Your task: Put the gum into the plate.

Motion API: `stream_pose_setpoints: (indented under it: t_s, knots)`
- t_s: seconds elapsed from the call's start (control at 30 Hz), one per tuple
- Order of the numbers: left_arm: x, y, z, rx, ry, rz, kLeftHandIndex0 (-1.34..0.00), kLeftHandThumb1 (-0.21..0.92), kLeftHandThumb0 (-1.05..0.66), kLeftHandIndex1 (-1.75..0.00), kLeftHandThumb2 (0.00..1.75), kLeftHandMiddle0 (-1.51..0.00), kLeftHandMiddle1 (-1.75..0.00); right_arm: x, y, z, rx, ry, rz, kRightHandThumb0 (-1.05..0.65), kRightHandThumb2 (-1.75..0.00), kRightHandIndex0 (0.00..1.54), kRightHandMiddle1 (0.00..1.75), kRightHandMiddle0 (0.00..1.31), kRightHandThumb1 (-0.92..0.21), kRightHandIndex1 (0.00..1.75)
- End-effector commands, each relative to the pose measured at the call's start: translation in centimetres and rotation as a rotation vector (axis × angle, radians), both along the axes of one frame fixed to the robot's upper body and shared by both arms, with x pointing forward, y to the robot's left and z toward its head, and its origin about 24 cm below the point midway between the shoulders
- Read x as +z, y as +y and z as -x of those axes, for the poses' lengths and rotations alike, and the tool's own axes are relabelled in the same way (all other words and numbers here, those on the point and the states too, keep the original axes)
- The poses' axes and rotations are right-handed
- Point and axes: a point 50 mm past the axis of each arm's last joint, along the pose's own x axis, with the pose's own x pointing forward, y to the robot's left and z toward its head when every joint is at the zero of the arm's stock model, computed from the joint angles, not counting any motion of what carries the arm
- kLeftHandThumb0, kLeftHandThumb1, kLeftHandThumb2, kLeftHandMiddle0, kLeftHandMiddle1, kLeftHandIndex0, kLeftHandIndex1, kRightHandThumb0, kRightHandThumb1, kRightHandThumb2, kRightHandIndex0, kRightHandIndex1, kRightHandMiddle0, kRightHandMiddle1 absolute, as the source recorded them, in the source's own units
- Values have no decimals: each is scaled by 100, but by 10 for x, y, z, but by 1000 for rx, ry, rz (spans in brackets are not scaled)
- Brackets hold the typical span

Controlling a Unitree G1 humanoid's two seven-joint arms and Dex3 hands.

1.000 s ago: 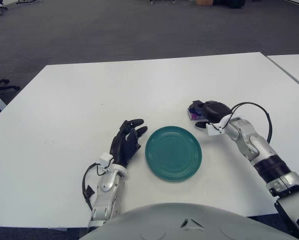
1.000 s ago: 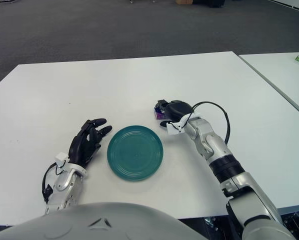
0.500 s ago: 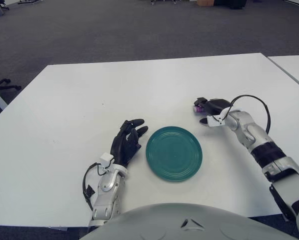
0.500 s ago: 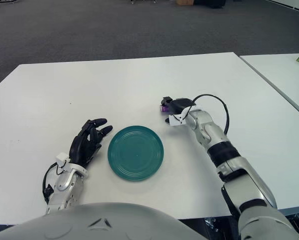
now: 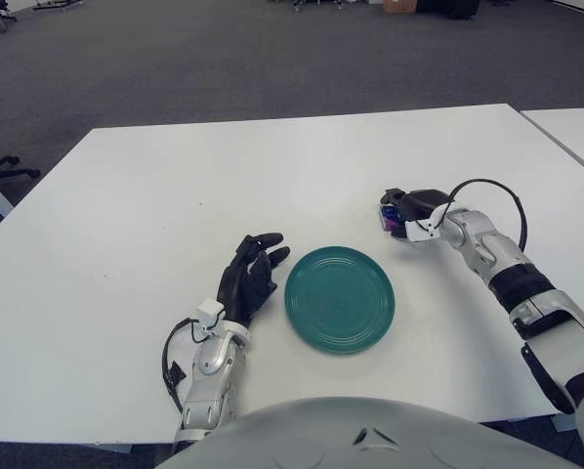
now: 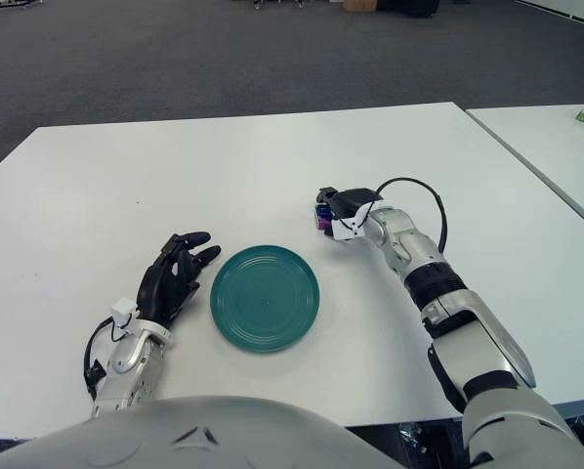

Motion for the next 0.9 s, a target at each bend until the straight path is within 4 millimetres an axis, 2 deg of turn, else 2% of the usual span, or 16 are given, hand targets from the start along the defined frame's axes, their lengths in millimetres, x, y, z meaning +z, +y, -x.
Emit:
stream_pose_setpoints:
  t_s: [0.0,0.2,0.27,0.3,0.33,0.37,0.47,0.57,0.87]
  knots:
    - [-3,-5,-2,13,26,34,-39,92,-75,-112,75,-47,-76,-14,-3,3,-28,66,17,-67,-61,45,65,0,-92,22]
    - [-2,-5,-3,19,16,34,-41,92,-74,-113,74,-47,-77,-18,1,2,-25,56,-27,-67,-61,50,74,0,-92,23]
    - [-2,-4,-4,22,14,34,-42,92,-74,-113,74,-48,-78,-20,1,3,-32,37,-76,-65,-60,49,119,3,-92,65]
    - [-2,-4,-4,23,14,34,-42,92,-74,-113,74,-48,-78,-21,2,3,-35,29,-97,-59,-58,50,130,7,-92,82]
    - [-2,-4,-3,25,13,33,-42,92,-74,-113,74,-48,-78,-22,1,4,-41,17,-125,-51,-55,50,146,12,-92,109]
    - [-2,-4,-3,26,13,33,-42,92,-74,-113,74,-48,-78,-24,1,5,-45,8,-145,-46,-57,52,157,16,-90,131]
    - [-2,-3,-3,31,14,28,-42,92,-75,-113,74,-48,-78,-28,0,8,-40,-31,-188,-40,-64,57,169,23,-84,159]
    - [-3,-2,-4,35,14,24,-41,92,-75,-113,74,-48,-77,-30,-1,10,-24,-76,-204,-39,-73,66,173,29,-77,170]
    - [-2,2,-3,48,8,-2,-40,92,-75,-112,73,-48,-76,-37,-4,13,23,-226,-173,-39,-86,83,175,35,-68,174]
